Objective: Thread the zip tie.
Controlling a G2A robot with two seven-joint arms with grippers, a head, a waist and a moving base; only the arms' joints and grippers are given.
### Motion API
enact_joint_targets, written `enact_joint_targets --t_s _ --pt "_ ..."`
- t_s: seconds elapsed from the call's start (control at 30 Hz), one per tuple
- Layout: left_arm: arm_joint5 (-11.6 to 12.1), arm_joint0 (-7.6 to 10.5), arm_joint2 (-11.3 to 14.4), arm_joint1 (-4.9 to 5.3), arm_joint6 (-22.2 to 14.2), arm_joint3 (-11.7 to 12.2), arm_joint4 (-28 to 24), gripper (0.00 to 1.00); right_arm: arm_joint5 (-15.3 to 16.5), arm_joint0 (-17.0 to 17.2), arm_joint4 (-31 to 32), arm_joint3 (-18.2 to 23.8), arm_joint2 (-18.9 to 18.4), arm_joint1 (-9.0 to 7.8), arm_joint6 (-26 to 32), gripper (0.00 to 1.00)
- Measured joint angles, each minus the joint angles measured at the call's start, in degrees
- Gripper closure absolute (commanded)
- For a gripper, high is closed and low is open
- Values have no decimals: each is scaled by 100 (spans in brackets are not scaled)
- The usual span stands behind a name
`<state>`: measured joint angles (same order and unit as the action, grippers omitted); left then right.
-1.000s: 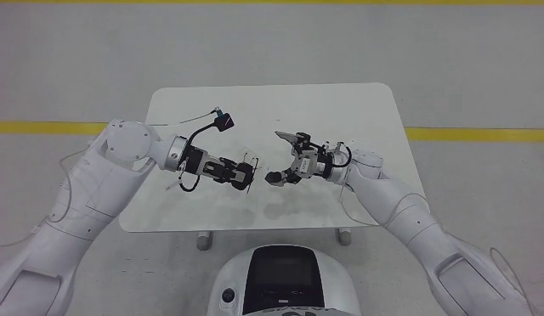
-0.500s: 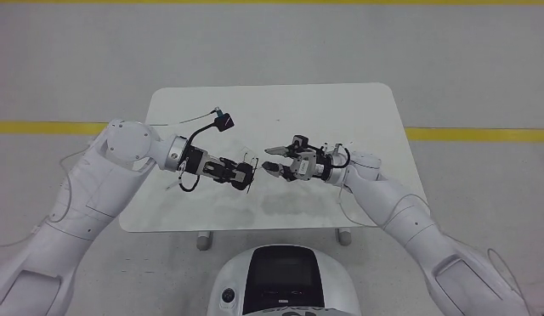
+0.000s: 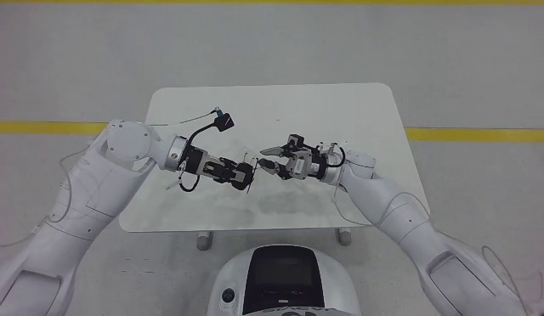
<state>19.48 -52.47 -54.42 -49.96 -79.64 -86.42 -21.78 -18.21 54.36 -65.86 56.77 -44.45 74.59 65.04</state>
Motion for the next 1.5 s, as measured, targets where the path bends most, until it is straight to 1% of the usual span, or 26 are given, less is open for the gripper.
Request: enact_joint_targets --t_s 0.03,0.33,0.5,0.87,0.9,1.0,1.27,1.3,1.33,1.5 --pt "0 0 0 0 0 0 0 100 10 -8 0 -15 4 14 17 87" --pt "0 0 0 0 0 0 0 100 30 -51 52 -109 15 101 114 86" --pt "0 0 0 0 0 0 0 100 76 -47 65 -129 -3 141 152 91" --pt "0 0 0 0 0 0 0 100 89 -29 114 -156 -33 215 198 89" --pt "0 0 0 0 0 0 0 100 88 -28 121 -157 -34 221 203 90" --pt "0 0 0 0 0 0 0 100 90 -25 142 -165 -47 237 221 100" --pt "0 0 0 0 0 0 0 100 111 -4 208 -177 -99 268 237 100" --pt "0 0 0 0 0 0 0 54 121 2 218 -175 -108 270 230 100" --pt "0 0 0 0 0 0 0 0 140 11 234 -172 -124 271 216 100" --pt "0 0 0 0 0 0 0 0 265 58 342 -157 -233 254 100 100"
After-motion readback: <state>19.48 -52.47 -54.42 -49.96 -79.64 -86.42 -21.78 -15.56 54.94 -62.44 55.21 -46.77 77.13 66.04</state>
